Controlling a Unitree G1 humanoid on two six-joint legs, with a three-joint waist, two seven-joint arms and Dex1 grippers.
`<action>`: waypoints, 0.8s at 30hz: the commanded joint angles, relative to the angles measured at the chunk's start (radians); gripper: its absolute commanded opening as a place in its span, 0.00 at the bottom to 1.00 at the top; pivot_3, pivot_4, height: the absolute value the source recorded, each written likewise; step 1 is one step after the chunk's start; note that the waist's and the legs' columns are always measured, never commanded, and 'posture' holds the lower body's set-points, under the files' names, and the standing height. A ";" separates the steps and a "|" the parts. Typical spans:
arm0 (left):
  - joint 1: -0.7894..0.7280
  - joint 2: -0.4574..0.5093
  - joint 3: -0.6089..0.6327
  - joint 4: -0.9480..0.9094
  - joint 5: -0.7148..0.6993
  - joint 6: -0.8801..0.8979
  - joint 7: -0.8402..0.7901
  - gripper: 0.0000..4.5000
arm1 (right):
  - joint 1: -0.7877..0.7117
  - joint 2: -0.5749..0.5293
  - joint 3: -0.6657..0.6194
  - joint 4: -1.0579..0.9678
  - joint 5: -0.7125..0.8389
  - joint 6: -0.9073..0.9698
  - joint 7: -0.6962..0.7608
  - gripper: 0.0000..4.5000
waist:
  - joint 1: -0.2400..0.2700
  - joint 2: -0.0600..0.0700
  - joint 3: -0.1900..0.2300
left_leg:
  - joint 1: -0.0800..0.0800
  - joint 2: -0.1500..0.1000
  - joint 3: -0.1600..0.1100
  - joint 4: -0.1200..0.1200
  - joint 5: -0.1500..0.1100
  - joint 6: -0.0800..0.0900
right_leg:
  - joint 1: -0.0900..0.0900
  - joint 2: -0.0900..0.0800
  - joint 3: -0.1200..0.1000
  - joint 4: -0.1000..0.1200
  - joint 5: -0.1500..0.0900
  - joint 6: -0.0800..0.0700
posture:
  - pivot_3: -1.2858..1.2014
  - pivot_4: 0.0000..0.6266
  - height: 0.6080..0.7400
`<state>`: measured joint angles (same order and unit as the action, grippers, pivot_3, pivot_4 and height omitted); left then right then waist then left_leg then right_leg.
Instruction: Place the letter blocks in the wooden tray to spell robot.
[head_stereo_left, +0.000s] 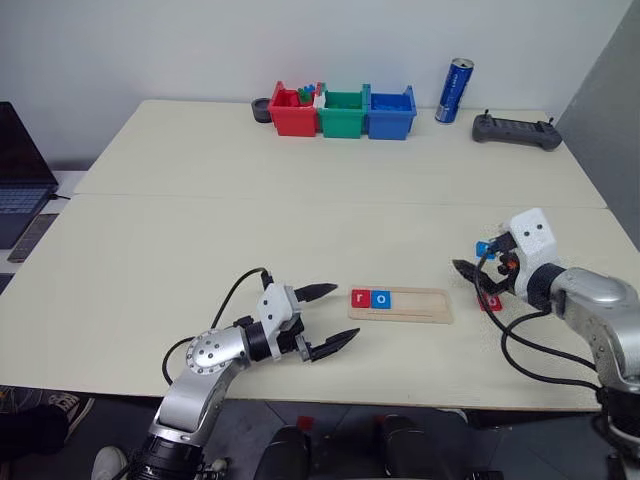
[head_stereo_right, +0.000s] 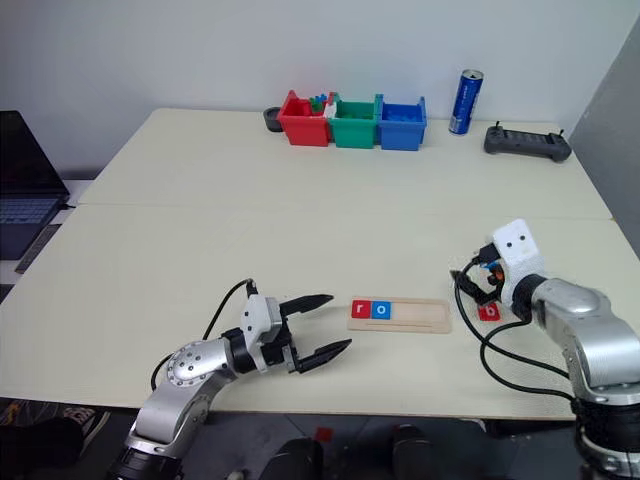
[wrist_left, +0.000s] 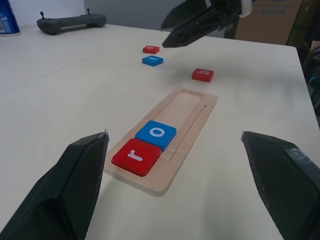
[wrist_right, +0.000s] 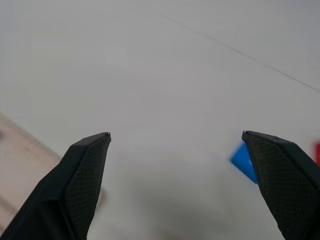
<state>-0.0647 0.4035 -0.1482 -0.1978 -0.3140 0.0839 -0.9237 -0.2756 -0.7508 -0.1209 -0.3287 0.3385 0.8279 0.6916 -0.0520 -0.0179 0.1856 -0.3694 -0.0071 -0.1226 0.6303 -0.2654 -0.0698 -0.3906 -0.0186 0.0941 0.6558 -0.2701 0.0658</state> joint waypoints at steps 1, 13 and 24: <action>-0.012 0.001 -0.002 -0.038 -0.021 0.003 0.000 1.00 | 0.031 -0.115 0.034 0.144 0.006 -0.325 0.340 1.00 | 0.001 0.000 0.000 | 0.000 0.000 0.000 0.000 0.000 0.001 | 0.001 0.000 0.000 -0.001 0.000 0.000 | 0.52 0.24 1.00; 0.017 -0.005 -0.003 0.007 -0.011 -0.055 -0.022 1.00 | -0.072 -0.226 0.164 0.631 -0.154 -0.828 0.667 1.00 | -0.003 0.000 0.000 | 0.002 0.001 0.002 0.000 -0.001 0.002 | 0.002 0.000 0.002 -0.004 0.003 -0.003 | 0.52 0.24 1.00; 0.024 -0.002 0.002 -0.003 -0.010 -0.063 -0.011 1.00 | -0.200 -0.180 0.203 0.835 -0.215 -0.880 0.694 1.00 | -0.001 0.000 0.000 | 0.003 0.000 0.003 0.000 -0.001 0.002 | 0.003 -0.001 0.002 -0.004 0.003 -0.003 | 0.52 0.24 1.00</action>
<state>-0.0451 0.3977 -0.1494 -0.1748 -0.3133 0.0351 -0.9341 -0.4500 -0.9254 0.0887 0.5001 0.1316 -0.0357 1.3742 -0.0529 -0.0178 0.1860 -0.3667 -0.0069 -0.1200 0.6306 -0.2663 -0.0682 -0.3880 -0.0197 0.0964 0.6520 -0.2671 0.0632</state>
